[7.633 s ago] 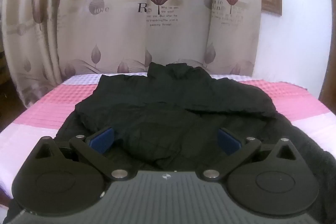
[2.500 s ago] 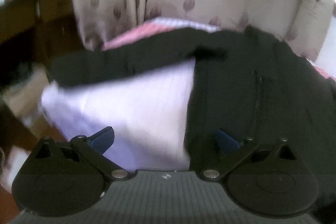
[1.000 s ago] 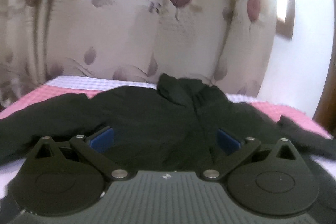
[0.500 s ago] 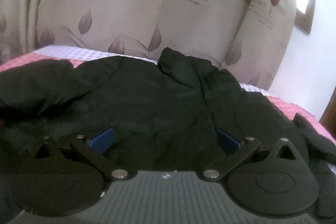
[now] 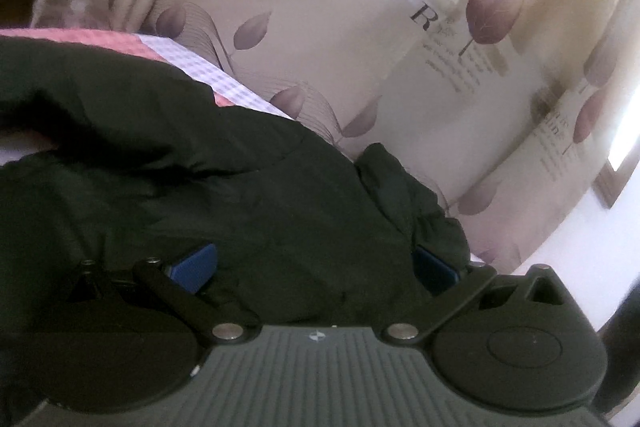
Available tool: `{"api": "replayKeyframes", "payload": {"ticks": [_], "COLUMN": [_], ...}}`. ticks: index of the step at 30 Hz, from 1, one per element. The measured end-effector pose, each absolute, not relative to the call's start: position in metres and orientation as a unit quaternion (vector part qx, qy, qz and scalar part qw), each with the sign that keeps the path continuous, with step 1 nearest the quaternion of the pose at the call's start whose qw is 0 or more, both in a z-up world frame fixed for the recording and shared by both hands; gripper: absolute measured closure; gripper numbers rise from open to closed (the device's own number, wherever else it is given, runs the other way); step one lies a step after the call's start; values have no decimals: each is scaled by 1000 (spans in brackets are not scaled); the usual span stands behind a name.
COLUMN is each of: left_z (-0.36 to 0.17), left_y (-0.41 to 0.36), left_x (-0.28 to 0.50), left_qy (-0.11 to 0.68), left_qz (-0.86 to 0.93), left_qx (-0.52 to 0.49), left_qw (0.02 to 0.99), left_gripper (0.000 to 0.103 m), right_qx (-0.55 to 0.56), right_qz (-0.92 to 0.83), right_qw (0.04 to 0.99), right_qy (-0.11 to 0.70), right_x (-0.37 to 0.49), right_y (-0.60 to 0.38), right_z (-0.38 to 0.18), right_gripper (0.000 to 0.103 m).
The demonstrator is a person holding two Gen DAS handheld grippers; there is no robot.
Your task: Fold large clothes
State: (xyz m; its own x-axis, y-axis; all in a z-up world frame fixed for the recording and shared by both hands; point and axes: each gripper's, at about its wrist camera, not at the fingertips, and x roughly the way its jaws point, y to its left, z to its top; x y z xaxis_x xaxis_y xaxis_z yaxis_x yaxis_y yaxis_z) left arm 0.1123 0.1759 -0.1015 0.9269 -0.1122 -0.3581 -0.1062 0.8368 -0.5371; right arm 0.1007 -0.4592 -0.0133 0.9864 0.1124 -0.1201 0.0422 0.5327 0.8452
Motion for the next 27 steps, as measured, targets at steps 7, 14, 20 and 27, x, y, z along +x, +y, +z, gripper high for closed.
{"api": "replayKeyframes", "payload": {"ticks": [7, 14, 20, 27], "left_z": [-100, -102, -103, -104], "left_y": [181, 185, 188, 188], "left_x": [109, 108, 106, 106], "left_qy": [179, 177, 170, 165], "left_qz": [15, 9, 7, 9], "left_qx": [-295, -305, -317, -328], "left_qw": [938, 936, 933, 930], "left_gripper": [0, 0, 0, 0], "right_qx": [453, 396, 346, 301], "right_qz": [188, 258, 271, 290], "right_qw": [860, 854, 857, 854], "right_qy": [137, 216, 269, 310], "right_x": [170, 186, 201, 212], "right_y": [-297, -158, -94, -73], "right_z": [-7, -55, -98, -129], "right_gripper": [94, 93, 93, 91]}}
